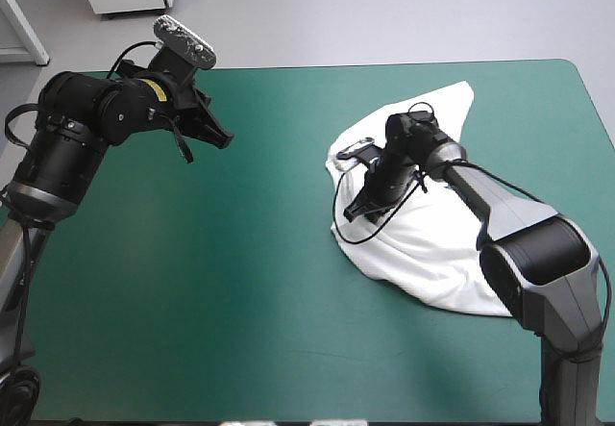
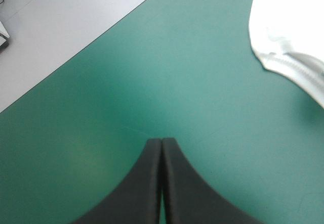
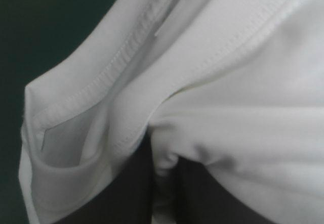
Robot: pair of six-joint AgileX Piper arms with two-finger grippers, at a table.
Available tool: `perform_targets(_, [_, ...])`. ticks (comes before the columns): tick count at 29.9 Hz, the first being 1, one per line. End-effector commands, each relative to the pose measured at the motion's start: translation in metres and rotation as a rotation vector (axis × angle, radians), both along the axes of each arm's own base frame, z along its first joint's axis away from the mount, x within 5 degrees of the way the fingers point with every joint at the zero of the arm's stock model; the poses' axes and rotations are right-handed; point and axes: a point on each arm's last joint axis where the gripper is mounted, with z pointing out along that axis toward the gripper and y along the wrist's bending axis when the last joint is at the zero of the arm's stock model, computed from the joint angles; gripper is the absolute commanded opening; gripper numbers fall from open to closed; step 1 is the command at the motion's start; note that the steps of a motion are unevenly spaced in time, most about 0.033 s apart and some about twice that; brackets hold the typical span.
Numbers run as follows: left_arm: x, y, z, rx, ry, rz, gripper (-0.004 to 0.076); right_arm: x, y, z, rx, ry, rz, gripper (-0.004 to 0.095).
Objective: Fold the cloth
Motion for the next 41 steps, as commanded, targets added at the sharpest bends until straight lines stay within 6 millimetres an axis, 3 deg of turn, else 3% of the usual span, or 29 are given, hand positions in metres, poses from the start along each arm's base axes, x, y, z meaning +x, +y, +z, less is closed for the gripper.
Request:
perform_targets(1, [-0.014,0.005,0.021,-0.059,-0.099,0.002,-0.0009,-0.033,0.045,0.011,0.124,0.101,0.092,-0.0007])
perform_targets(9, [-0.023,0.009,0.013,-0.053,-0.085,0.002,-0.0009,-0.083,0.11,0.033,0.167,0.065,0.292,-0.0007])
perform_targets(13, [-0.027,0.01,0.016,-0.058,-0.096,0.002,-0.0009,-0.103,0.127,0.038,0.177,0.062,0.351,-0.0008])
perform_targets(16, [-0.03,0.011,0.018,-0.062,-0.101,0.003,-0.0009,-0.107,0.129,0.039,0.173,0.056,0.366,-0.0008])
perform_targets(23, [-0.033,0.013,0.021,-0.066,-0.11,0.003,-0.0009,-0.096,0.117,0.039,0.081,-0.007,0.354,0.0032])
perform_targets(26, [-0.035,0.014,0.022,-0.066,-0.11,0.003,-0.0009,-0.085,0.107,0.041,0.1,-0.002,0.313,0.0197])
perform_targets(30, [-0.038,0.015,0.024,-0.07,-0.115,0.005,-0.0009,-0.073,0.09,0.052,0.108,-0.025,0.24,0.0543])
perform_targets(32, [-0.04,0.016,0.026,-0.074,-0.12,0.006,-0.0009,-0.069,0.08,0.062,0.104,-0.062,0.221,0.0622])
perform_targets(41, [-0.051,0.022,0.034,-0.081,-0.141,0.03,-0.0009,-0.07,0.014,0.141,0.096,-0.283,0.045,0.0627])
